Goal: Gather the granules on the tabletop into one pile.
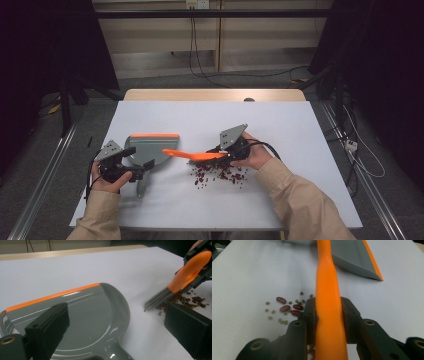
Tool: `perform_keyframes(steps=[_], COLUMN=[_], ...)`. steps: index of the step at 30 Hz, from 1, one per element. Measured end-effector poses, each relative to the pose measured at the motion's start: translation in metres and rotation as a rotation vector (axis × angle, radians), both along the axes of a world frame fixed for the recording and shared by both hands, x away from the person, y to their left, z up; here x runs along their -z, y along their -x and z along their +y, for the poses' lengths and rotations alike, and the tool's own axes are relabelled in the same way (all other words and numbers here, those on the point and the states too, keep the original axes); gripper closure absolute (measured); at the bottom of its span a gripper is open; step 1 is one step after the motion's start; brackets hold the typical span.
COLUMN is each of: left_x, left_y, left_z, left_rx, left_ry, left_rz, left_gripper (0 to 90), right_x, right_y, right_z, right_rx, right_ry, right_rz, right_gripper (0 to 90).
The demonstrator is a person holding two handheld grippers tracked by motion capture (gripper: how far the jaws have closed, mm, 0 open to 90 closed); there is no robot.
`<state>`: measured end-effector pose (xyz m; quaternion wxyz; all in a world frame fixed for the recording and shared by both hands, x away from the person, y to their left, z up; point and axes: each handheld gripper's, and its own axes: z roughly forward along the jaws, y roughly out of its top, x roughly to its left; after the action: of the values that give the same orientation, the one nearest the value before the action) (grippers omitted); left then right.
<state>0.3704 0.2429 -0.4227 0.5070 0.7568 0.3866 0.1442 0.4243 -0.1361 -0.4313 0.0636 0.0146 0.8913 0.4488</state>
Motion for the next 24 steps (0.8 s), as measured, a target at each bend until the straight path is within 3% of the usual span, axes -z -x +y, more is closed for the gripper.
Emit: perform_keyframes(steps=[7,10,13,17,19,24], left_x=[0.000,0.000,0.001,0.001,0.001,0.001], left_y=[-0.001,-0.001,-0.002,-0.002,-0.002,-0.002], left_z=[-0.003,-0.002,-0.001,0.001,0.000,0.000], left_rx=[0.003,0.003,0.000,-0.001,0.001,0.000], left_ry=[0.001,-0.003,0.001,-0.005,-0.003,0.001], left_rz=[-0.002,0.002,0.003,0.003,0.005,0.004], left_gripper=[6.1,6.1,6.1,6.1,6.1,6.1], right_x=[-0.009,-0.009,-0.004,0.002,0.001,-0.003], right_y=[-0.009,-0.017,-0.023,-0.017,-0.011,-0.002], right_z=[0.000,0.008,0.018,0.028,0.028,0.019], right_rx=[0.064,0.080,0.071,0.005,-0.013,-0.037], right_ry=[-0.074,-0.060,-0.050,-0.027,-0.003,-0.004], right_rz=[-0.015,-0.031,-0.030,-0.008,-0.017,-0.009], right_gripper=[70.8,70.8,70.8,70.7,70.6,70.7])
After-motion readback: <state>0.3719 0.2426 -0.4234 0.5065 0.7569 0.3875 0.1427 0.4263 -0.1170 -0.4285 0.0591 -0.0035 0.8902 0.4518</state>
